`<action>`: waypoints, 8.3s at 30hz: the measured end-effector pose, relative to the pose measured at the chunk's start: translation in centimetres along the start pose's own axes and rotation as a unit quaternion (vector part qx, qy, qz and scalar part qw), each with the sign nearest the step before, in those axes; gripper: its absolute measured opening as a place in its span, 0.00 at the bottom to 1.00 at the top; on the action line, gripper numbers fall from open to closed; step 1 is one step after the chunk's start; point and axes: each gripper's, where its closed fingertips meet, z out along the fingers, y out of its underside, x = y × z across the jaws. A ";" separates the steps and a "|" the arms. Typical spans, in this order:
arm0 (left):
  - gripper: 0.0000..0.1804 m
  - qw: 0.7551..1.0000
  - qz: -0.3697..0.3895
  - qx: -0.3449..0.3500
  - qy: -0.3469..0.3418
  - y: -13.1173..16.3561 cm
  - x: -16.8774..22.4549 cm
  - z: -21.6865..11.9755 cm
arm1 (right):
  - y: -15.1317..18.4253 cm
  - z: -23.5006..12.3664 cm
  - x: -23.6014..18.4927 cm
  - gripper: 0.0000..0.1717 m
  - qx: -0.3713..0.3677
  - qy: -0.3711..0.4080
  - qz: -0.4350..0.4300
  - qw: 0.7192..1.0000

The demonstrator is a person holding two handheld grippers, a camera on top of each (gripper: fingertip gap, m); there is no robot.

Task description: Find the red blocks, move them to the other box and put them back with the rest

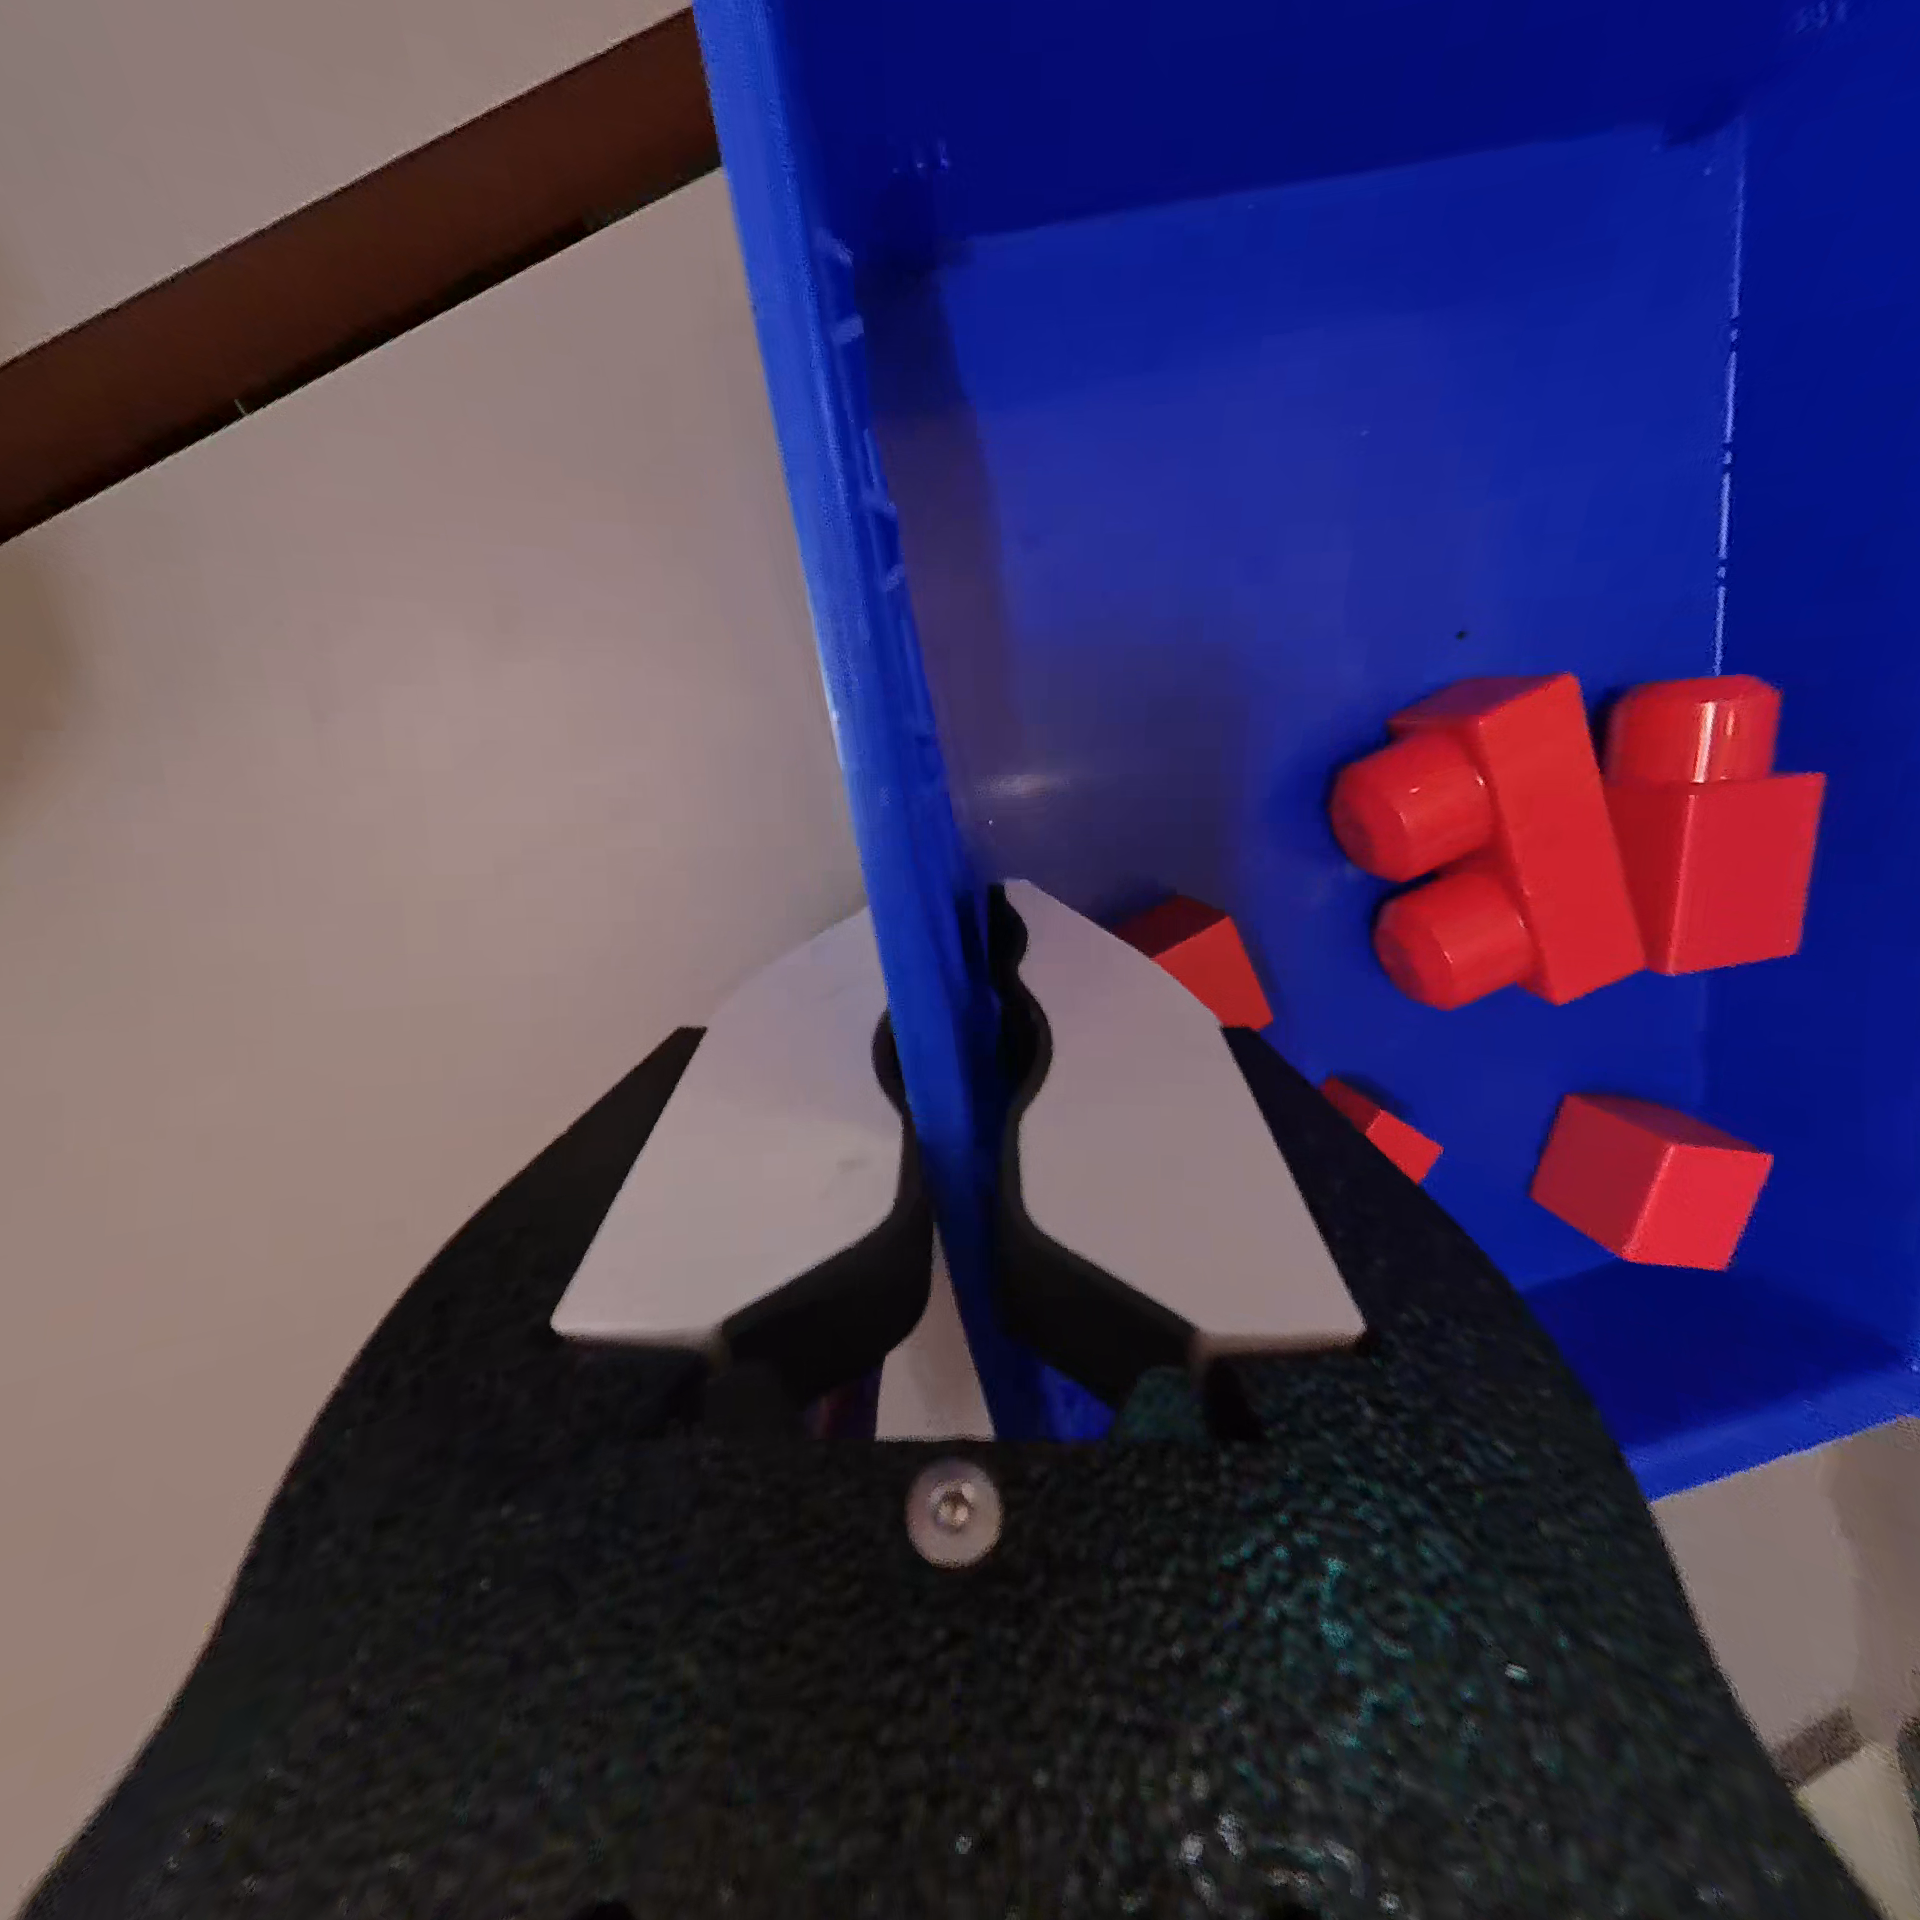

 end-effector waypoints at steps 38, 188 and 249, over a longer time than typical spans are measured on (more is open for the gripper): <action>0.04 0.971 -0.216 0.081 -0.055 50.2 -50.1 -42.0 | -17.4 -1.1 -60.0 0.56 -0.049 -0.520 0.041 0.852; 0.18 0.982 -0.096 0.147 -0.076 26.4 -43.8 -25.4 | -12.8 -1.9 -24.8 0.51 0.169 -0.334 0.028 0.927; 0.32 0.899 0.071 0.358 0.240 22.8 -12.2 -15.0 | -1.7 12.9 0.7 0.40 -0.076 0.027 0.065 0.995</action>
